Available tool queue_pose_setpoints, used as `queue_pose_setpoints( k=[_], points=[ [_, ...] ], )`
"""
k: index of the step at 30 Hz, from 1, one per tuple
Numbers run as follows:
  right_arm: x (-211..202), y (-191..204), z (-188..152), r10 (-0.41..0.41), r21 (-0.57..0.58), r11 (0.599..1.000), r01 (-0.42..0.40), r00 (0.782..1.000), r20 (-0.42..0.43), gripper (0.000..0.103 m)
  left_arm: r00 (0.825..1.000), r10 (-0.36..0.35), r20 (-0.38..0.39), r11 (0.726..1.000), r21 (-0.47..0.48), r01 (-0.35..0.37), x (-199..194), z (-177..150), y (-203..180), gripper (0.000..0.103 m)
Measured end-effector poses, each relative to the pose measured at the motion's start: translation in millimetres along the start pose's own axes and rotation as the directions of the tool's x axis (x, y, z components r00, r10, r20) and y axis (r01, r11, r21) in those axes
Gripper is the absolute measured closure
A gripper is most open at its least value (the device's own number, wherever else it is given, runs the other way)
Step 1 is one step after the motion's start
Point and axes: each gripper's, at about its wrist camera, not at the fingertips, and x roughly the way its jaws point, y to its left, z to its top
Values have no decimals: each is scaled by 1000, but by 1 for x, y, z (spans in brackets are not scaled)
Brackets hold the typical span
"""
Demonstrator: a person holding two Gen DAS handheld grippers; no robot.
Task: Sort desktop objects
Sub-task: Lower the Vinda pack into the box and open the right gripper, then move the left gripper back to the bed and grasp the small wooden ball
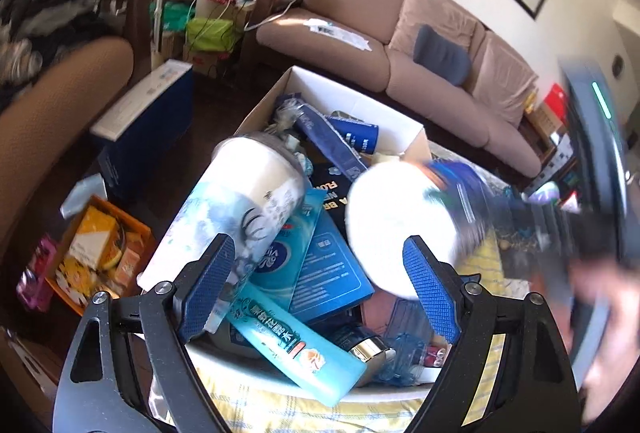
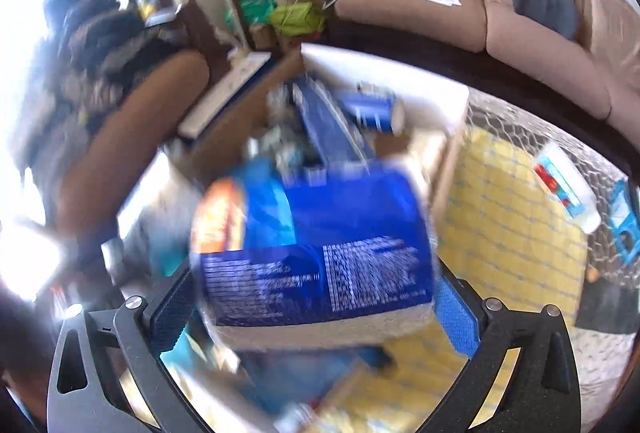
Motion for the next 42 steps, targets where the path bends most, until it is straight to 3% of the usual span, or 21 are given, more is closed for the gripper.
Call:
queue_pose_setpoints(
  k=[4,6,7,10,13,17,19,22,24,26,30,34,37,42],
  points=[
    [-3,-16,43,14,231,972,-32,997,78,1,998,59,3,997,55,-59,8,-4,-5,18],
    [-17,-14,39,104,247,960,-131,988,116,1,999,33,-11,999,36,-32,12,-3,-2,18],
    [-24,-11,33,118,212,967,-141,986,118,1,1000,26,-11,999,31,-25,11,-2,-1,18],
    [-49,-12,-7,43,79,996,-52,993,111,1,1000,18,-10,999,35,-18,8,1,3,18],
    [-70,-40,-59,-29,70,997,24,997,68,1,1000,1,-2,1000,26,-1,2,0,10,18],
    [-106,-110,-126,-125,251,962,108,991,53,1,1000,-2,-10,1000,27,2,1,-4,14,18],
    [-126,-145,-155,-181,387,913,132,979,92,1,1000,0,-4,999,34,0,0,-7,13,18],
    [-132,-185,-186,-223,552,820,152,973,63,1,1000,4,1,999,51,-4,0,-13,8,18],
    [-125,-196,-197,-210,575,805,146,977,46,1,1000,-22,0,998,63,22,-1,-19,2,18],
    [-119,-198,-198,-222,555,816,161,974,43,2,999,-45,1,996,75,45,-4,-27,-6,18],
    [-111,-203,-200,-265,502,842,198,962,65,2,995,-98,23,981,168,93,-12,-49,-37,15],
    [-89,-238,-217,-240,582,788,201,971,-10,2,987,-159,4,955,256,153,-12,-80,-83,9],
    [-93,-270,-219,-313,615,735,286,947,-67,2,977,-205,-58,937,277,213,3,-98,-127,7],
    [-110,-311,-213,-363,571,736,363,924,-120,2,968,-201,-151,901,359,243,56,-108,-231,5]
  ],
)
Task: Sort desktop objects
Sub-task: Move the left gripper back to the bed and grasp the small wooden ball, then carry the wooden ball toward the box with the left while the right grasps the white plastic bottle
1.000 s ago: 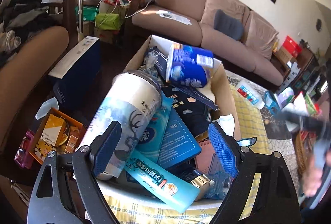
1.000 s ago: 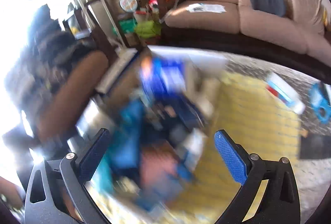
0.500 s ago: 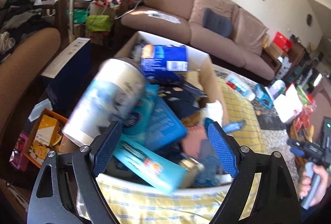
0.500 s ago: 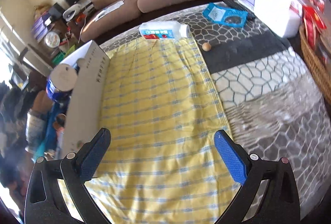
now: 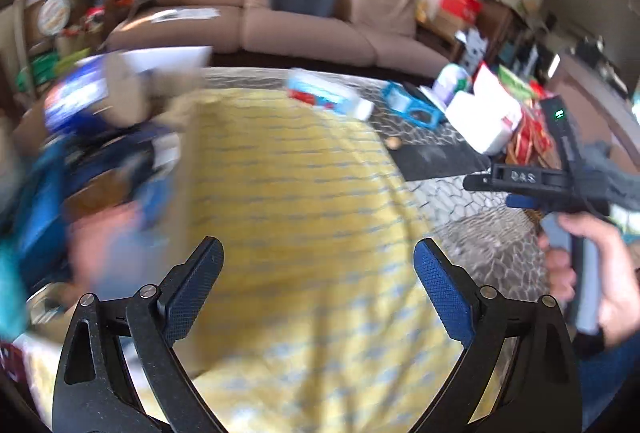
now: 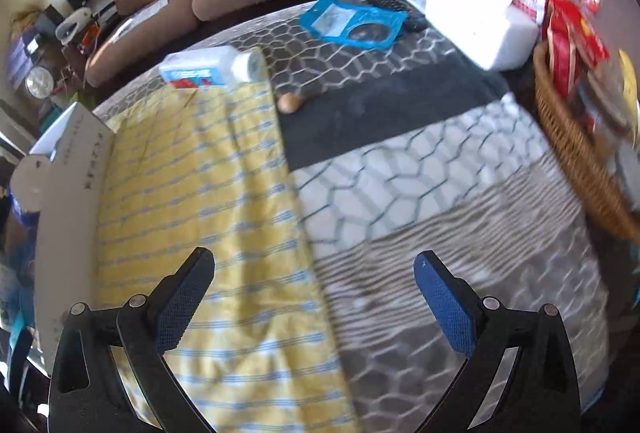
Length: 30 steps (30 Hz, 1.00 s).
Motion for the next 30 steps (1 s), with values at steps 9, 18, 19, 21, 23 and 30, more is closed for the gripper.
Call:
queue_pose_setpoints(
  k=[9,18,19,21,23,30],
  points=[
    [2,-74,6,-123,17,992,124,989,-77,2,980,106,-168,987,136,-84,250,97,-131,1],
    [14,-99,14,-134,-37,991,131,986,-98,2,961,193,-198,968,195,-155,320,106,-159,80],
    [14,-103,16,-125,-29,992,123,987,-97,2,963,177,-202,972,190,-138,316,104,-158,81],
    [13,-110,19,-113,-9,994,112,989,-96,2,971,147,-186,978,174,-115,304,101,-154,81],
    [7,-117,21,-95,24,995,98,992,-79,2,974,156,-161,970,211,-120,286,98,-152,81],
    [-33,-137,22,40,176,983,-44,999,26,2,977,176,-122,945,299,-133,192,88,-139,81]
  ],
)
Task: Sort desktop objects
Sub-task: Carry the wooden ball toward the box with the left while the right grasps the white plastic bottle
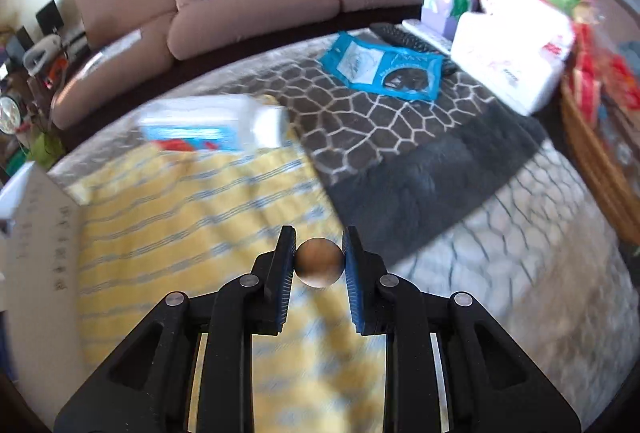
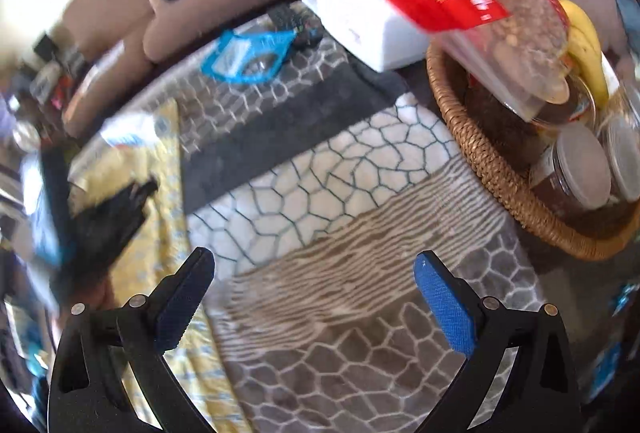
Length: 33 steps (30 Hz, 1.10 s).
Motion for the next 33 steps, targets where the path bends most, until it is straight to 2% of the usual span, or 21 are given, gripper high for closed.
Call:
queue_pose_setpoints(
  k=[2,6,9,12,14,15,17,18,21,23,24,26,28,30,31,32,33],
  points=[
    [-4,0,0,17,8,1000,-17,1000,1,2,1000,-9,16,1000,6,9,-39,-10,21,81],
    [-8,0,-2,2,41,999,-2,1000,6,2,997,18,73,1000,-10,-17,-118,-32,65,81],
    [-10,9,-6,39,43,998,-40,999,15,2,989,70,132,997,-29,-67,-176,-65,100,81],
    [-5,28,-11,44,-32,999,-44,999,2,2,976,126,177,992,-46,-120,-213,-108,129,81],
    [3,39,-16,-6,-110,994,6,1000,-2,2,969,139,205,989,-73,-127,-228,-137,144,81],
    [10,44,-19,-61,-153,986,61,998,4,2,965,143,221,988,-89,-126,-232,-146,149,81],
    [23,50,-24,-131,-228,965,132,991,20,2,959,139,246,986,-129,-109,-234,-165,162,81],
    [28,53,-28,-141,-269,953,143,990,28,2,958,129,257,984,-156,-91,-231,-173,169,81],
    [40,62,-45,-157,-413,895,167,986,59,9,953,112,280,974,-219,-50,-219,-189,183,81],
    [39,70,-61,-170,-498,843,201,980,107,10,964,99,248,969,-245,-37,-202,-195,187,81],
    [38,78,-67,-152,-546,814,198,980,128,10,973,71,220,977,-212,-23,-193,-198,185,81],
    [33,97,-75,-101,-634,747,199,977,188,9,972,66,224,986,-164,-29,-191,-200,180,81],
    [41,122,-80,-95,-699,664,266,957,274,7,969,64,240,991,-128,-34,-192,-203,178,81],
    [71,153,-73,-164,-758,563,330,943,289,7,969,21,245,993,-118,9,-192,-207,178,81],
    [88,172,-65,-187,-782,527,335,942,278,8,971,14,238,994,-109,12,-189,-209,178,81],
    [104,194,-55,-188,-802,502,323,946,263,8,974,22,227,995,-104,2,-184,-213,177,81],
    [113,210,-46,-169,-813,496,305,952,254,8,977,25,213,995,-104,-3,-180,-215,176,81]
  ],
)
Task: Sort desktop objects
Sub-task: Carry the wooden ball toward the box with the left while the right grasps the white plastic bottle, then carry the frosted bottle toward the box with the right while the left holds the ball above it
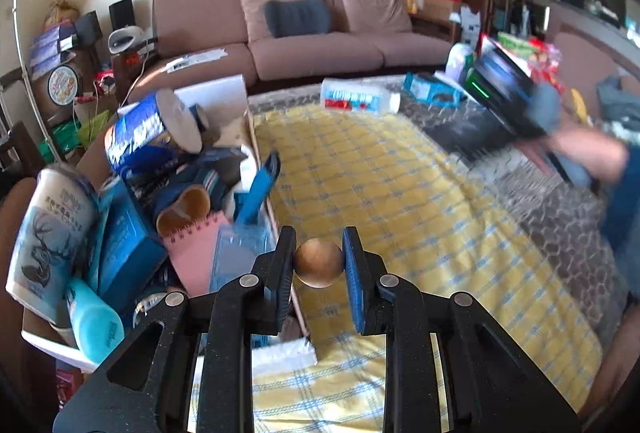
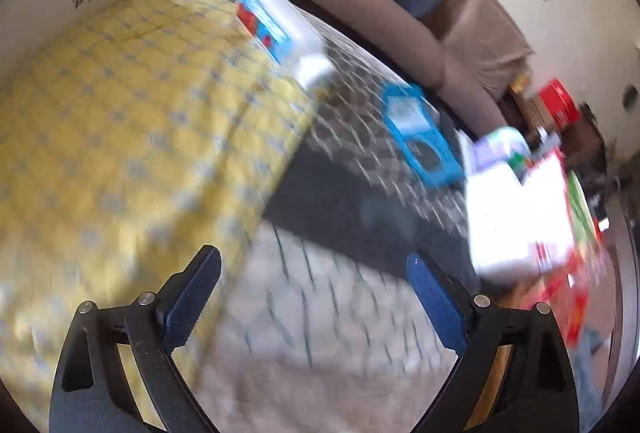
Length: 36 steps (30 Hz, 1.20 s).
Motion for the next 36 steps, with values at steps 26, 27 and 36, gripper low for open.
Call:
queue_pose_setpoints(
  k=[26,27,36],
  points=[
    [4,35,71,420,281,883,-376,901,-113,62,997,38,65,973,-231,-22,-38,19,56,81],
    [-12,49,58,432,277,879,-388,894,-119,62,997,44,66,970,-240,-27,-41,19,57,81],
    [-114,138,-44,509,225,857,-464,831,-224,62,995,37,94,963,-270,-11,-58,22,64,81]
  ],
)
